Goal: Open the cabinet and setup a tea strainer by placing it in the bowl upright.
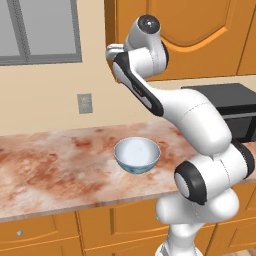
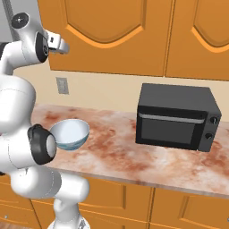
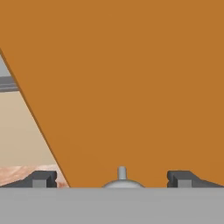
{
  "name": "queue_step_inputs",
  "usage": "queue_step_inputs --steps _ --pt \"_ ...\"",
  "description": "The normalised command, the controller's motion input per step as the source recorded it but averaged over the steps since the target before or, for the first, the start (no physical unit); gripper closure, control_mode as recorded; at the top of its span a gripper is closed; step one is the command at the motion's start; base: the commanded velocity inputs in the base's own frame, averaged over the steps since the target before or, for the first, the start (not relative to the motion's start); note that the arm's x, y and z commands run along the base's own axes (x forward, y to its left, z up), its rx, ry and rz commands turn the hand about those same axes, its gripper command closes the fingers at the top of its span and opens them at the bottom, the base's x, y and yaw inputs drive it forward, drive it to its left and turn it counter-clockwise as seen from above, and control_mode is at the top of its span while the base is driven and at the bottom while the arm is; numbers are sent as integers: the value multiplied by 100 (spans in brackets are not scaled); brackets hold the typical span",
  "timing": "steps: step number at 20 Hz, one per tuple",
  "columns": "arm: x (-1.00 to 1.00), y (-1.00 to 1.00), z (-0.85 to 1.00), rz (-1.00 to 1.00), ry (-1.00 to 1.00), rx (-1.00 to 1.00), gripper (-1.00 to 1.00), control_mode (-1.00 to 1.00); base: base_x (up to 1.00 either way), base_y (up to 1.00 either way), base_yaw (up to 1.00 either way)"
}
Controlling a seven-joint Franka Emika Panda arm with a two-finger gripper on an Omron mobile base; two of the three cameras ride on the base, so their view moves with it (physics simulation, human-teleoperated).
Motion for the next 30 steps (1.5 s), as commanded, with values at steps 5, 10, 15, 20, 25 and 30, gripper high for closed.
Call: queue_step_inputs --steps 5,10,15,20,25,30 --pt "0 0 -8 0 0 0 -100 -100 0 0 0" --pt "0 0 0 0 0 0 -100 -100 0 0 0" --pt "0 0 0 0 0 0 100 -100 0 0 0" --pt "0 0 0 0 0 0 100 -100 0 0 0" --pt "0 0 0 0 0 -1 100 -100 0 0 0" --pt "0 0 0 0 0 -2 100 -100 0 0 0"
